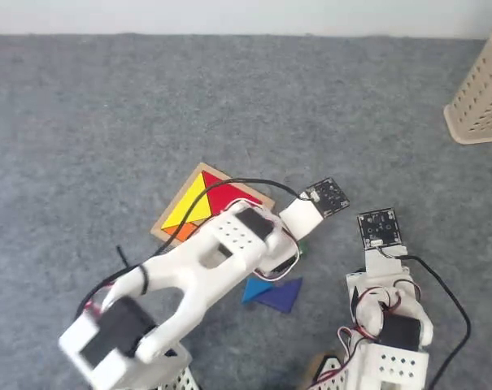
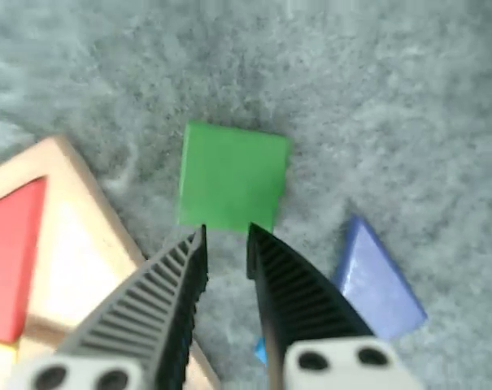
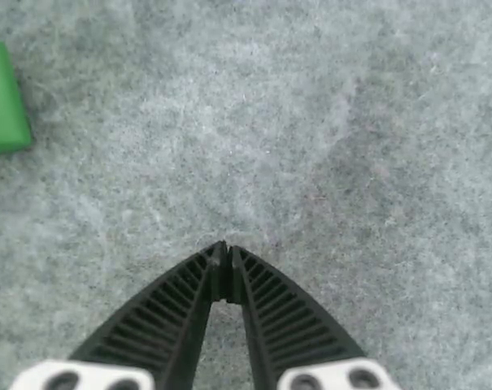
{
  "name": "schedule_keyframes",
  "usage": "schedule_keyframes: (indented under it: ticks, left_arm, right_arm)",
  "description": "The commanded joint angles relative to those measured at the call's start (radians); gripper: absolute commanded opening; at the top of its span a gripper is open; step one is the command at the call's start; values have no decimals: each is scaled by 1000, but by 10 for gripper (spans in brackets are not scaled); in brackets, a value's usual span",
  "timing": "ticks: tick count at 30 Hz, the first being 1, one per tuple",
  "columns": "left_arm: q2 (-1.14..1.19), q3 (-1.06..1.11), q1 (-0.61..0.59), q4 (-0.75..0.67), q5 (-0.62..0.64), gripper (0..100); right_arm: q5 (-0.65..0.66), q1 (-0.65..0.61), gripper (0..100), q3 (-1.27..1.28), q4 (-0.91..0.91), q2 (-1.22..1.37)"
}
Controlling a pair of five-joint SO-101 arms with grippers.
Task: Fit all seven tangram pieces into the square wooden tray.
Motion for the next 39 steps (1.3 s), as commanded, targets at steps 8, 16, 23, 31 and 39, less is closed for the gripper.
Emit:
schedule_keyframes:
  ticks: [8,16,23,31,39]
  left_arm:
    - [-55,41,-80,-170,38,210]
    - [37,-42,-84,-117,14,254]
    - [212,-171,-84,-58,9,254]
    - [273,-242,-80,0,8,242]
    - [269,-226,-80,11,14,87]
  right_arm:
    - [11,12,6,6,-13,-15]
    - [11,12,6,6,-13,-15]
    - [11,12,6,6,-13,-15]
    - [11,12,6,6,-13,-15]
    - [11,12,6,6,-13,-15]
